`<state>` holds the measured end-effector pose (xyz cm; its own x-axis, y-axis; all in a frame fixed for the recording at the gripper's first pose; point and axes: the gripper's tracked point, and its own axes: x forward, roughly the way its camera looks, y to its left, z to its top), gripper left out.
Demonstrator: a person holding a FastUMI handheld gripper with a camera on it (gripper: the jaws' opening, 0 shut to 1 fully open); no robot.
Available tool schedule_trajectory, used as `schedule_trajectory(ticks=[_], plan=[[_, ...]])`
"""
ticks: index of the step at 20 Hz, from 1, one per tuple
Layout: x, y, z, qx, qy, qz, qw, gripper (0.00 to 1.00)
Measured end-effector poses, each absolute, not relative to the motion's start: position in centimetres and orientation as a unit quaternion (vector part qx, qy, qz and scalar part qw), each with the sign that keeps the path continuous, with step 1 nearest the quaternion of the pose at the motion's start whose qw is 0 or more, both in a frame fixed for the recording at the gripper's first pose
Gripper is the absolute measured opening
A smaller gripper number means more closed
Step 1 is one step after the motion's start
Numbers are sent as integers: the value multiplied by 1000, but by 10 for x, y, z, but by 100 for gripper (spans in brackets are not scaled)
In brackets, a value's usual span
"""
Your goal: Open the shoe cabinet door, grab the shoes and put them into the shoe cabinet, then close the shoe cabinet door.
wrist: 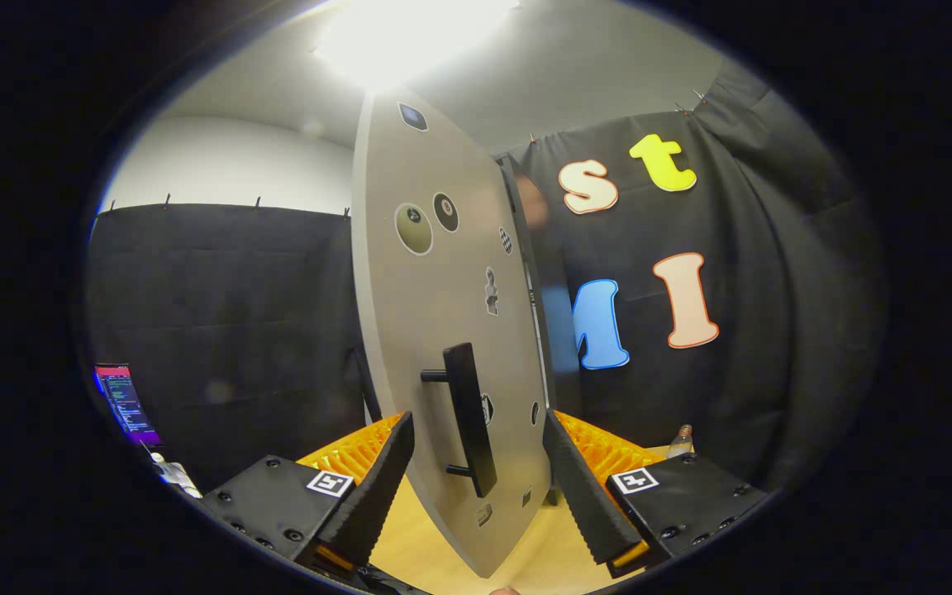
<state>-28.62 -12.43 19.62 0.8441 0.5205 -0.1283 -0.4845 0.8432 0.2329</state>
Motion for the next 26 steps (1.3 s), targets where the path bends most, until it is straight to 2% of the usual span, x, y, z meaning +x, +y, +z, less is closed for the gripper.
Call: schedule_trajectory(ticks=[5, 12, 26], plan=[[-273, -114, 188, 99, 107, 320, 936, 97], [-268, -84, 185, 105, 116, 366, 918, 97], [-249, 17, 182, 87, 109, 360, 923, 97]])
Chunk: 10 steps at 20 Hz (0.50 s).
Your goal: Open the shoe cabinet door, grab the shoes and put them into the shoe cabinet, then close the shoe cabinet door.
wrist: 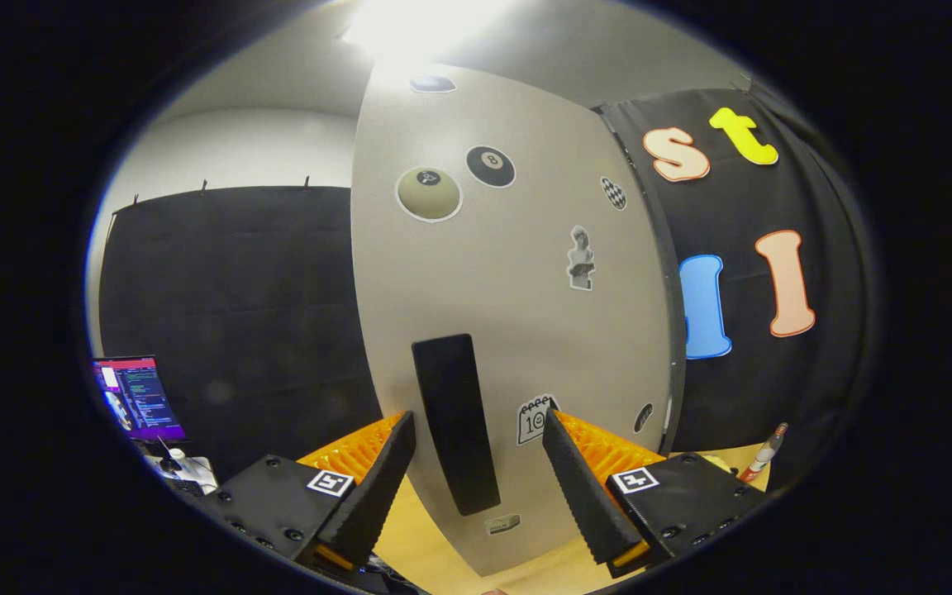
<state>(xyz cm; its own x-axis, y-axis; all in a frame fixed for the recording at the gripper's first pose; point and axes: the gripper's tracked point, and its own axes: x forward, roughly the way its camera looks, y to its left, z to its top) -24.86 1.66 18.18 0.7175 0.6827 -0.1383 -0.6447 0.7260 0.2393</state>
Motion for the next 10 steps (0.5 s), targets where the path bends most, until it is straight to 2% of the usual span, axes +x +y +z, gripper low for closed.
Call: schedule_trajectory(ticks=[10], plan=[[-196, 95, 171, 15, 83, 317, 945, 97]])
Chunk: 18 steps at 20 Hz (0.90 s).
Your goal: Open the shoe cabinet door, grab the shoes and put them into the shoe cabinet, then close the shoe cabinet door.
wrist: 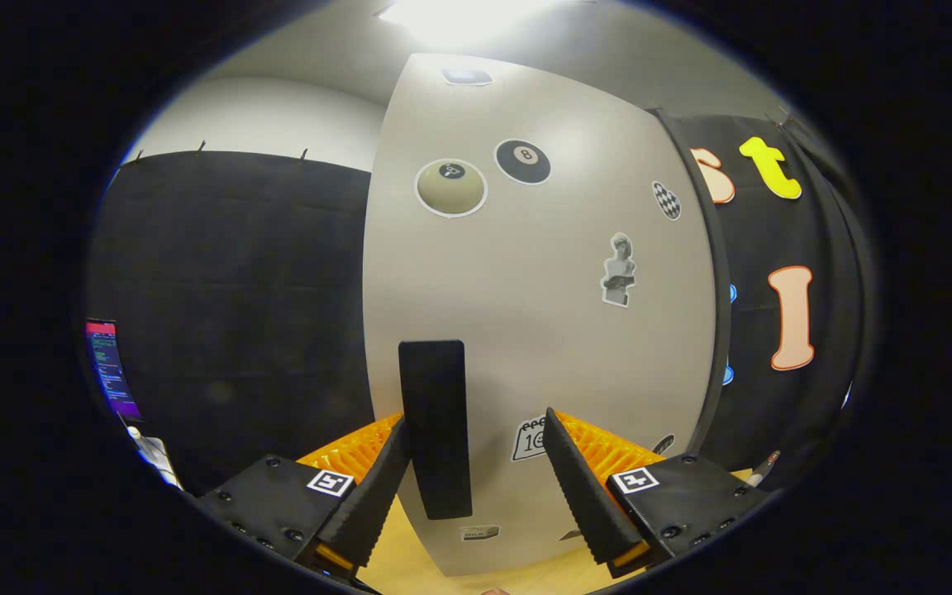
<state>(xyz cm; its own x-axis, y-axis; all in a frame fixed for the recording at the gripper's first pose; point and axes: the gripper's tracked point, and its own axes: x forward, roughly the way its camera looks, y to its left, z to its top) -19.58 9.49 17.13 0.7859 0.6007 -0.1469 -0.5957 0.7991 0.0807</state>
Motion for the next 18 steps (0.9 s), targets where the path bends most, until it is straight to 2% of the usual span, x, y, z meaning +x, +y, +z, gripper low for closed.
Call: schedule_trajectory(ticks=[11, 12, 18], plan=[[-161, 160, 144, 4, 93, 244, 965, 100], [-160, 161, 143, 8, 98, 237, 967, 96], [-179, 149, 149, 42, 102, 248, 963, 96]])
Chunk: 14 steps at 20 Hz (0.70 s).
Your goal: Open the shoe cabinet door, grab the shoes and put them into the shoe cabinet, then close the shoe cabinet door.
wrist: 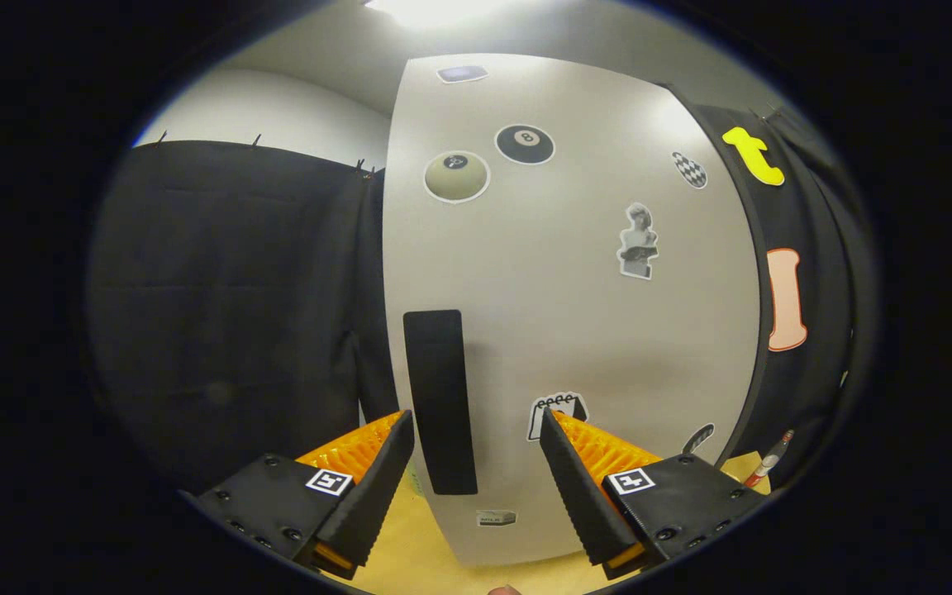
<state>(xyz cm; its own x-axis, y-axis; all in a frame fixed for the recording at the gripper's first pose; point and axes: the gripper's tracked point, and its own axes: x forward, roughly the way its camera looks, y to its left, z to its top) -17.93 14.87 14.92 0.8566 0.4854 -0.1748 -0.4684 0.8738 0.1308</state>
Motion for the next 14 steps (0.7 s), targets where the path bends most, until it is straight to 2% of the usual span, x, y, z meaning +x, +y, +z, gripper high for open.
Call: schedule_trajectory(ticks=[4, 14], plan=[[-211, 102, 157, 36, 94, 241, 965, 96], [-259, -49, 167, 21, 57, 167, 984, 96]])
